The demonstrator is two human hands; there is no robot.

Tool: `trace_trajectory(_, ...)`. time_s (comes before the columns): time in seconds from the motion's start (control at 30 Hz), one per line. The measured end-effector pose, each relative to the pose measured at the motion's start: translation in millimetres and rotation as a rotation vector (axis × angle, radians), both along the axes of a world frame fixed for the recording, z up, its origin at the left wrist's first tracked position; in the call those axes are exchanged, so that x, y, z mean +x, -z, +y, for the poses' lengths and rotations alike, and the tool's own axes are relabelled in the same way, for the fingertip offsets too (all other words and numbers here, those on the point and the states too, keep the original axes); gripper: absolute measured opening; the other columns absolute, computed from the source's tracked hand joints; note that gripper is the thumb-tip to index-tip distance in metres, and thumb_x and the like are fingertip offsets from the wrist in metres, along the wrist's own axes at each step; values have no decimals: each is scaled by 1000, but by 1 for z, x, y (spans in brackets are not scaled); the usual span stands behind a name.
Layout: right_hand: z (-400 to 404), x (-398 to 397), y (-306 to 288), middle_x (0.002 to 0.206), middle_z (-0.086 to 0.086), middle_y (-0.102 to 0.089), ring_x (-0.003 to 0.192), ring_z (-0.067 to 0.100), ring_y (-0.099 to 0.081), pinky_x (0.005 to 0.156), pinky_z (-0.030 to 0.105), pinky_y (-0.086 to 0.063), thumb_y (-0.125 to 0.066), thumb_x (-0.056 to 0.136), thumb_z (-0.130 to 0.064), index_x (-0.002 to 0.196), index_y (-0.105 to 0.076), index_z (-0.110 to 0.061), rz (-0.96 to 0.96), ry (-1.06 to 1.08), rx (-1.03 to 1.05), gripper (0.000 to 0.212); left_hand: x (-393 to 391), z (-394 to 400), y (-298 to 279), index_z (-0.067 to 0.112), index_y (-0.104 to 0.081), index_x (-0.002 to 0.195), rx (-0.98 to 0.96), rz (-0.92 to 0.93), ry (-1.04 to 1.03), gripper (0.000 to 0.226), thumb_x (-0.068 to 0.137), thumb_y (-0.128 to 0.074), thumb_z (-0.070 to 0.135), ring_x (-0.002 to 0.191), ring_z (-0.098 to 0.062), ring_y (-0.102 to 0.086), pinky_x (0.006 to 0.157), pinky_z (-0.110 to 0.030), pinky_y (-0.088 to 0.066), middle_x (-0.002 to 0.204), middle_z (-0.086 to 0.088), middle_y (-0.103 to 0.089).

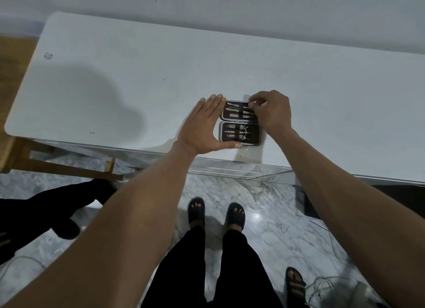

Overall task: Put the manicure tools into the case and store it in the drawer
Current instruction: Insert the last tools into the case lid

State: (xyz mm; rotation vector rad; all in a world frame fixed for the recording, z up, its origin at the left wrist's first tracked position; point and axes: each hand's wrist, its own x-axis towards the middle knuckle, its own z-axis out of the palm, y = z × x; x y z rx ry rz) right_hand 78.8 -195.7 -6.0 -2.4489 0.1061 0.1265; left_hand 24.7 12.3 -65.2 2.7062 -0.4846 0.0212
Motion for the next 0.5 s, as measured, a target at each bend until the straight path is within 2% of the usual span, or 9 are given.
trace_trajectory(0.1, -6, 4, 1, 104, -2, -70, 96, 15, -63, 86, 33, -52, -65, 88, -30, 109, -73, -24, 25, 85, -20, 23, 0, 0, 1, 6, -21, 164, 13, -2, 5, 136, 70, -40, 102, 161, -20, -15, 132, -45, -11, 173, -9, -21)
trace_trajectory(0.17, -8, 7, 2, 105, -1, -72, 99, 17, -66, 89, 35, -53, -67, 87, -27, 105, -74, -24, 85, 98, -23, 20, 0, 0, 1, 5, -20, 165, 18, -2, 3, 135, 72, -42, 100, 162, -20, -13, 132, -44, -11, 173, -9, -19)
trace_trajectory(0.33, -8, 15, 0, 98, 1, -73, 93, 18, -68, 82, 30, -54, -69, 83, -21, 93, -74, -23, 137, 176, 28, 12, 0, -1, -1, 2, -16, 164, 49, -4, -20, 133, 75, -40, 98, 162, -24, -8, 133, -44, -9, 174, -14, -14)
trace_trajectory(0.5, -13, 23, -7, 100, 0, -72, 88, 16, -67, 75, 27, -50, -72, 82, -22, 89, -74, -23, 134, 225, 103, 8, 0, -3, 0, 8, -15, 166, 63, -37, -36, 116, 86, -34, 90, 162, -24, -9, 132, -46, -11, 174, -12, -15)
